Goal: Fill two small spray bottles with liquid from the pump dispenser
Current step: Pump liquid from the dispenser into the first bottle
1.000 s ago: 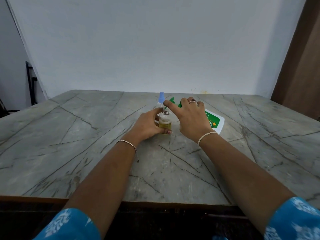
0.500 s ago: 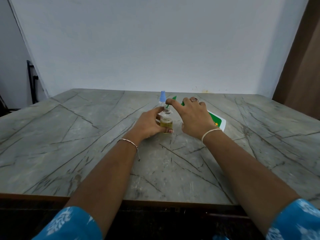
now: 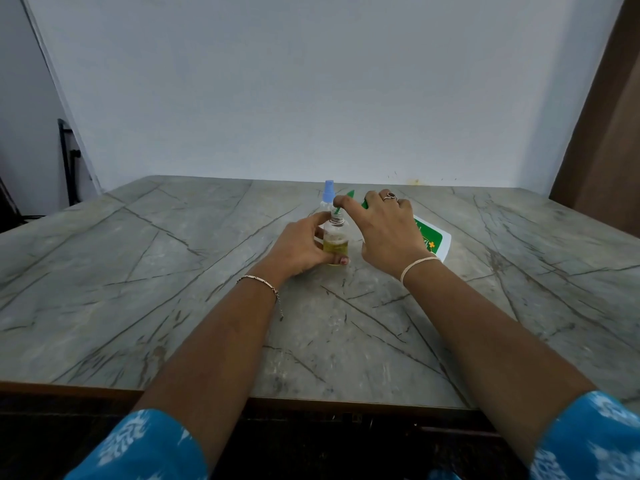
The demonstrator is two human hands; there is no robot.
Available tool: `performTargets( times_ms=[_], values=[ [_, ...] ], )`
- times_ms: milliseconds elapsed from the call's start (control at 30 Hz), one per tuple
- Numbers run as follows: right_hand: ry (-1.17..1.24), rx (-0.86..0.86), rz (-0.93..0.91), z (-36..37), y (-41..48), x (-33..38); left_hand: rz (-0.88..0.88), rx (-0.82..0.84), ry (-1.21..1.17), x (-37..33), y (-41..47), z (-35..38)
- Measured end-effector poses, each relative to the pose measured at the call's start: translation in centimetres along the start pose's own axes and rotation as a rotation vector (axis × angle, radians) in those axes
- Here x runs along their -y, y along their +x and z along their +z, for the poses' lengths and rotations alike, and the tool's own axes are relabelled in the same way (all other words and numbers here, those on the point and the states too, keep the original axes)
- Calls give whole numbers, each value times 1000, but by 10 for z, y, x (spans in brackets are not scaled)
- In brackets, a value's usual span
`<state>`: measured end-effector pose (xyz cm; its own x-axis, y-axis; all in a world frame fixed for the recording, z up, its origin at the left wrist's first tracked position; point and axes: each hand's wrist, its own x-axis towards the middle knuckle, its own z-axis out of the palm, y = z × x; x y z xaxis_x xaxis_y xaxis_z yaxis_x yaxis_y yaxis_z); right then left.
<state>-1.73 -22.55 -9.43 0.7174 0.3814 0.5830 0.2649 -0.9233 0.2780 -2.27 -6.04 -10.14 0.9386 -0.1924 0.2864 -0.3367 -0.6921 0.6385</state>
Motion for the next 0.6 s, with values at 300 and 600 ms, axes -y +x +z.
performTargets(
  times_ms=[300, 600],
  values=[
    [-6, 16, -11, -1, -4, -3, 5, 0, -5, 0, 0, 1],
    [1, -24, 8, 3, 3, 4, 18, -2, -6, -2, -1, 0]
  ],
)
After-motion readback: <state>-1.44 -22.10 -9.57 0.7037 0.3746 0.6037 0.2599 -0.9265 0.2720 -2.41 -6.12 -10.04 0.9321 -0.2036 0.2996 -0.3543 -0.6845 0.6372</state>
